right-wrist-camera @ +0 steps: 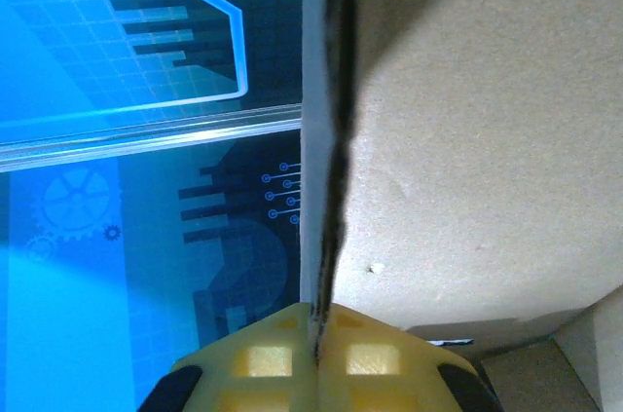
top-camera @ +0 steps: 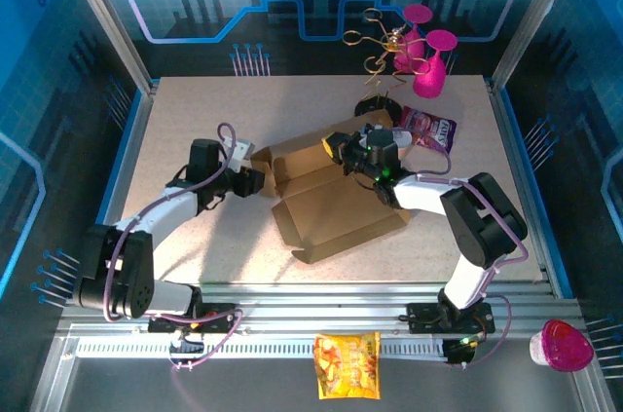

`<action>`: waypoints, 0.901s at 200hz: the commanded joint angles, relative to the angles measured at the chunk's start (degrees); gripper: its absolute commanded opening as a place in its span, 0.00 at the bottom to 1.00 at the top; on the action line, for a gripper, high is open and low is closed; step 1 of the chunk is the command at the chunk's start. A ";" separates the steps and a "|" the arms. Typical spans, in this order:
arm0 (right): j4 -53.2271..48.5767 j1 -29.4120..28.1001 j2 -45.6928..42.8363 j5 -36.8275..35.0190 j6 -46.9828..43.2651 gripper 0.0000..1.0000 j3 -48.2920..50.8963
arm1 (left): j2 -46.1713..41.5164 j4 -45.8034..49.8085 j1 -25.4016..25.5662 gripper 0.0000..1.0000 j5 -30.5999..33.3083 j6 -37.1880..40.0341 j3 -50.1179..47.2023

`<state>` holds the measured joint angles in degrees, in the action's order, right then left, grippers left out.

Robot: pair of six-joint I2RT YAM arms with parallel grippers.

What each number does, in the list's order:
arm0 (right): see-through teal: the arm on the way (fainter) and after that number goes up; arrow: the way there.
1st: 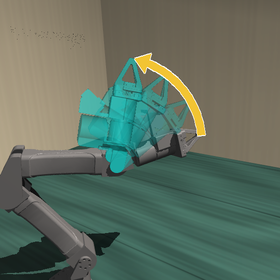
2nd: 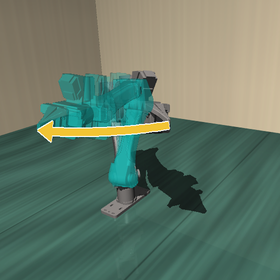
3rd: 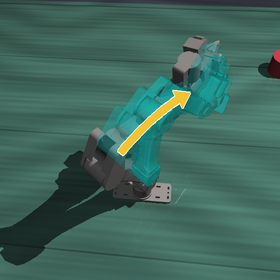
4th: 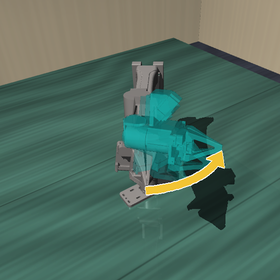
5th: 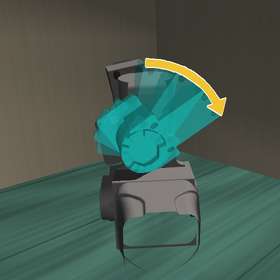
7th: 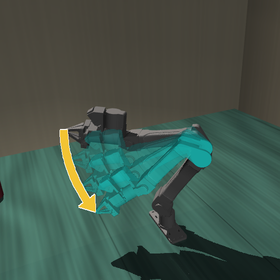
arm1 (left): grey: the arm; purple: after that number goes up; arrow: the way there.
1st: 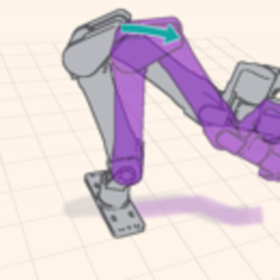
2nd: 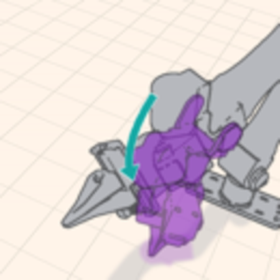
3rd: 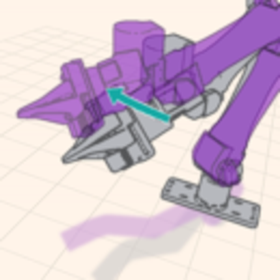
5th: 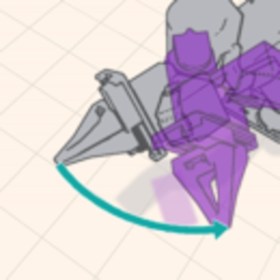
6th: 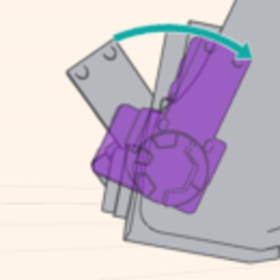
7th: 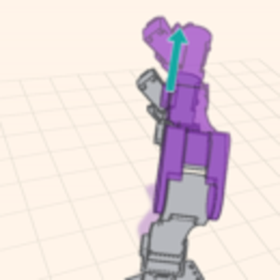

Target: Fold the paper box

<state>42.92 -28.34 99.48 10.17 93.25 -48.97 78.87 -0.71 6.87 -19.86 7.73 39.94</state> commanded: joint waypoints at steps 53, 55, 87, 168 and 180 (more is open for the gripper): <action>7.00 1.34 1.85 0.19 1.55 0.00 -0.51 | -3.12 -0.18 5.30 0.49 1.89 -0.94 0.90; 7.01 1.40 1.92 0.15 1.57 0.00 -0.51 | -3.22 -0.04 5.42 0.49 2.03 -1.06 0.85; 8.31 1.36 2.25 0.31 2.02 0.00 -0.03 | -3.82 -0.30 7.23 0.49 1.92 -2.53 0.29; 9.55 1.29 2.41 0.98 2.11 0.00 1.00 | -0.12 0.31 11.48 0.49 10.69 -6.84 3.61; 9.77 1.33 2.14 0.89 2.03 0.00 1.57 | 0.62 -0.15 12.12 0.50 12.90 -7.99 4.07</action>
<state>49.28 -28.03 101.21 10.61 95.13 -48.51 77.67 -0.93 17.85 -12.45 2.79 41.28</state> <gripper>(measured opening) 0.059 0.492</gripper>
